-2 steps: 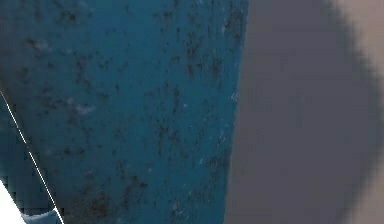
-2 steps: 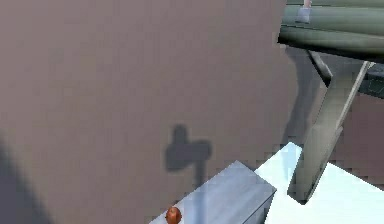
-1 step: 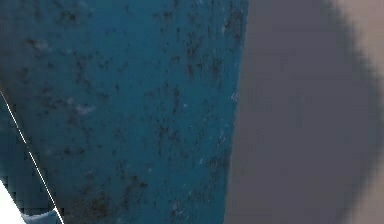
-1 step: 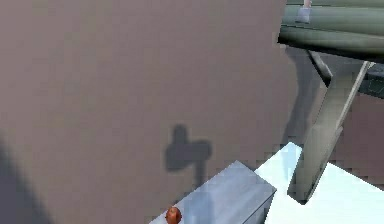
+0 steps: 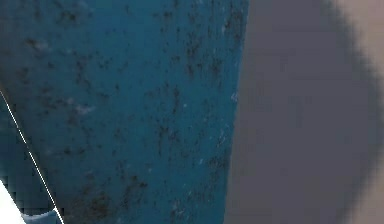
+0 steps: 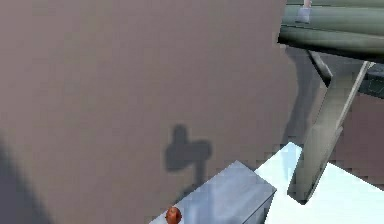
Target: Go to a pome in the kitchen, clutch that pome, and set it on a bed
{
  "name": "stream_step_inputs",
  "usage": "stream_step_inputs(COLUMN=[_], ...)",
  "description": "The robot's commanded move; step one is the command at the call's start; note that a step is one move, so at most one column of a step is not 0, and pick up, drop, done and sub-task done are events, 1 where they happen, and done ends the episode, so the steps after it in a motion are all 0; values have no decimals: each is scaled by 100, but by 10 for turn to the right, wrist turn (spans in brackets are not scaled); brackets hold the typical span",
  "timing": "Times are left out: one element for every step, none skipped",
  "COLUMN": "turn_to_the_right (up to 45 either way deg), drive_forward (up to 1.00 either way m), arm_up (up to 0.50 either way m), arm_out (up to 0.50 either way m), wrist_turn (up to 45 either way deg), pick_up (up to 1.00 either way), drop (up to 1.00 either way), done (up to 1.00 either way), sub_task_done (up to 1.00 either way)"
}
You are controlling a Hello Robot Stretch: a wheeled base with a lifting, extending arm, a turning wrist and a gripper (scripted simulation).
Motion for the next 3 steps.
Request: stream_step_inputs(turn_to_the_right=[0,0,0], drive_forward=[0,0,0], arm_up=[0,0,0], arm_out=[28,0,0], wrist_turn=[0,450,450], pick_up=[0,0,0], drop=[0,0,0], done=[0,0,0], sub_task_done=[0,0,0])
